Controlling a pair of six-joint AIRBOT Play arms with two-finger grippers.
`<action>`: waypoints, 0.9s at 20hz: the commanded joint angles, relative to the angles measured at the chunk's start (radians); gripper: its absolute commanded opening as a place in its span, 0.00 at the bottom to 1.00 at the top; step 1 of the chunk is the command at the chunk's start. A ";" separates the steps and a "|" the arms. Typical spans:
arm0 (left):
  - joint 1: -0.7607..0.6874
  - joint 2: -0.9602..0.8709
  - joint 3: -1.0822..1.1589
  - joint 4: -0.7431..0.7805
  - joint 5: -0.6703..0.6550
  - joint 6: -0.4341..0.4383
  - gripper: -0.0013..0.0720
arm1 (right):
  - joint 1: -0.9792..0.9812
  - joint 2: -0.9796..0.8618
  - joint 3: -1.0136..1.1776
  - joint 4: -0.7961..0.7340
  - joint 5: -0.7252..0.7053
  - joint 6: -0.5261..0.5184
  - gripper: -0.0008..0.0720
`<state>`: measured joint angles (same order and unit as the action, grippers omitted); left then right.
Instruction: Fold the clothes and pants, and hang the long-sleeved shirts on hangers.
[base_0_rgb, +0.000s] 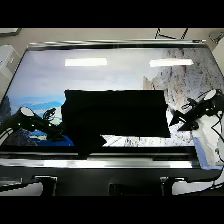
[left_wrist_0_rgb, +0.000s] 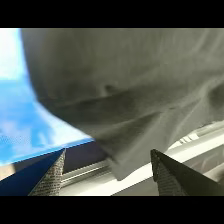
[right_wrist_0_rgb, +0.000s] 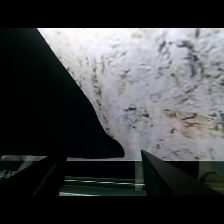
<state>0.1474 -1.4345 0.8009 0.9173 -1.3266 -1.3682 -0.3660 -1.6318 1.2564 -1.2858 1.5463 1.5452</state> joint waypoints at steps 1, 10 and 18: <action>-0.050 0.015 -0.103 -0.113 0.113 0.026 0.80 | -0.002 0.002 -0.016 0.023 0.013 -0.009 0.80; -0.115 0.040 -0.108 -0.121 0.209 0.012 0.05 | -0.002 0.002 -0.169 0.090 -0.093 -0.041 0.88; -0.068 0.104 -0.068 -0.119 0.185 0.035 0.04 | -0.003 0.008 -0.177 0.231 -0.148 -0.105 0.06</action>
<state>0.0540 -1.3510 0.7040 0.7975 -1.1255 -1.3483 -0.3687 -1.6310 1.0721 -1.1084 1.3891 1.4757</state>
